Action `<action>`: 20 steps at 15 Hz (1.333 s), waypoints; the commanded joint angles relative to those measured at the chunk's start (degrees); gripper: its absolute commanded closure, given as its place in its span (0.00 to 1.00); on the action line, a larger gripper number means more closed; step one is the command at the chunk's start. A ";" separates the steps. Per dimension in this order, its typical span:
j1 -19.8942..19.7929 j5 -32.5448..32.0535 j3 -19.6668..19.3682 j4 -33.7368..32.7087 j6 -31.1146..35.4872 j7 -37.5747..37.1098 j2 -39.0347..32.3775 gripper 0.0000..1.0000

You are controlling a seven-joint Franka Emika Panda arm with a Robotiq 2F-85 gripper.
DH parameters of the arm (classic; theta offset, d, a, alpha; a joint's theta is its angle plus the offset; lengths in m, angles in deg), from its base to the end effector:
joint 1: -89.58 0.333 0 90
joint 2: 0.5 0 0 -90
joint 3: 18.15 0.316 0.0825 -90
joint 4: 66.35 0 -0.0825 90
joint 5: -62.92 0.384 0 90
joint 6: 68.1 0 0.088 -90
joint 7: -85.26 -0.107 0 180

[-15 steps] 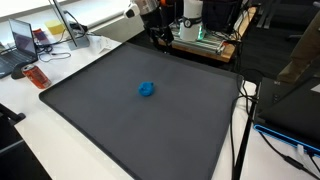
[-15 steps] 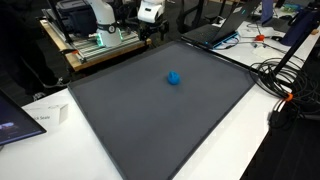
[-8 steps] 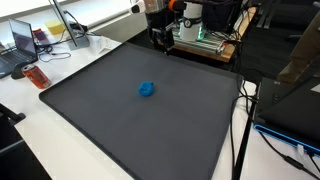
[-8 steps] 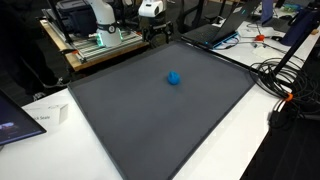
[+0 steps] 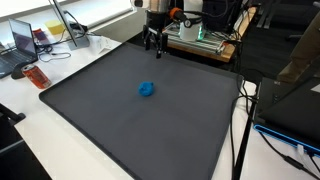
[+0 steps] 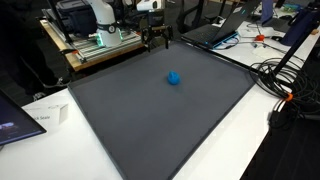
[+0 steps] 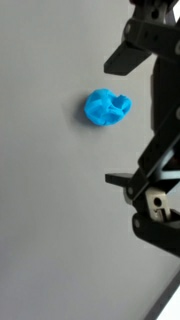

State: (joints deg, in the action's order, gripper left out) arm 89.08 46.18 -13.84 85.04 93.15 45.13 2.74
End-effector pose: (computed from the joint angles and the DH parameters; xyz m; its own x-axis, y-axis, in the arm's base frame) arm 0.4435 0.0434 0.2850 0.9015 -0.3486 0.2567 -0.3576 -0.9338 -0.0123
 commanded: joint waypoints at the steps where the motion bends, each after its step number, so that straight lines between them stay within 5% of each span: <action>1: -2.60 -13.10 0.34 0.79 1.38 -10.81 2.70 0.00; 5: -3.98 -22.69 0.72 0.00 0.19 -19.10 3.52 0.00; 13: -4.22 -30.92 0.24 -1.97 2.21 -26.75 1.32 0.00; 20: -3.70 -21.89 -2.20 -5.87 12.76 -15.75 -8.01 0.00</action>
State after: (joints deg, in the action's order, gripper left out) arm 85.69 19.24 -15.35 81.84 101.31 23.46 0.31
